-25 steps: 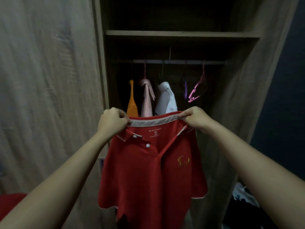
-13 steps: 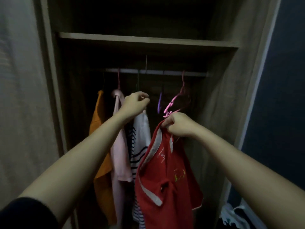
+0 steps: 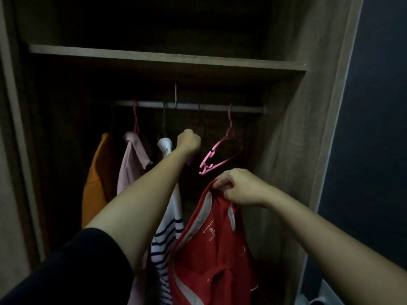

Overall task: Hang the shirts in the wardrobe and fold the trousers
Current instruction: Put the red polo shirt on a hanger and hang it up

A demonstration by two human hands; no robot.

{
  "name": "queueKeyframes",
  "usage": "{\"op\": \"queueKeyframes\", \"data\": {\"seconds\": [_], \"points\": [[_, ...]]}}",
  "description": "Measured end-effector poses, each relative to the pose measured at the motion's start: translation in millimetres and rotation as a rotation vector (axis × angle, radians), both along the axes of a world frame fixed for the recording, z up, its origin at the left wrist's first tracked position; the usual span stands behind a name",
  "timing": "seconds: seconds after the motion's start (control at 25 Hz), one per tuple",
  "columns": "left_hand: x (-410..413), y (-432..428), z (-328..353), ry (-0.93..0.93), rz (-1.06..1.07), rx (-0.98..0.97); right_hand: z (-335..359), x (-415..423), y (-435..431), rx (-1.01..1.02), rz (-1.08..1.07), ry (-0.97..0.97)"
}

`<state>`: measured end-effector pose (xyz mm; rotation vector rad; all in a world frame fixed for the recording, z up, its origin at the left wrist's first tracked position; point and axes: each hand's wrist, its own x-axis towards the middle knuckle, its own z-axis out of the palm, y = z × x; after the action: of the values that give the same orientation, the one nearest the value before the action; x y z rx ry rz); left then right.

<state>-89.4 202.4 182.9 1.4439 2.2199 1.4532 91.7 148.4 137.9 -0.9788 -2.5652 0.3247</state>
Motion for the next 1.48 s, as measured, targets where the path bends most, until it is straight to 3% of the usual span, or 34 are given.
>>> {"op": "queueKeyframes", "data": {"seconds": [0.16,0.28,0.48,0.72,0.92,1.12,1.2,1.32,1.48], "points": [[-4,-35,0,0.143,0.105,-0.05,-11,-4,-5,-0.06,-0.027,-0.029],[-22,-89,-12,0.265,0.113,-0.044,-15,-13,-22,-0.075,-0.077,0.062],[-73,-207,-42,0.312,0.277,0.065,-15,-29,-60,-0.069,-0.167,0.08],[-147,-317,-110,0.305,0.119,0.264,-28,-45,-95,-0.167,-0.253,0.232],[-178,-378,-159,0.269,-0.051,0.288,-25,-41,-130,-0.193,-0.167,0.314],[-141,-374,-183,0.379,-0.092,0.221,-30,-61,-162,0.103,-0.008,0.025],[-114,-361,-193,0.454,-0.073,0.259,-33,-73,-176,0.183,0.076,-0.03],[-92,-356,-195,0.413,-0.014,0.388,-30,-75,-187,0.359,0.062,-0.146],[-87,-365,-183,0.373,0.003,0.567,-24,-56,-188,0.763,0.115,-0.084]]}}
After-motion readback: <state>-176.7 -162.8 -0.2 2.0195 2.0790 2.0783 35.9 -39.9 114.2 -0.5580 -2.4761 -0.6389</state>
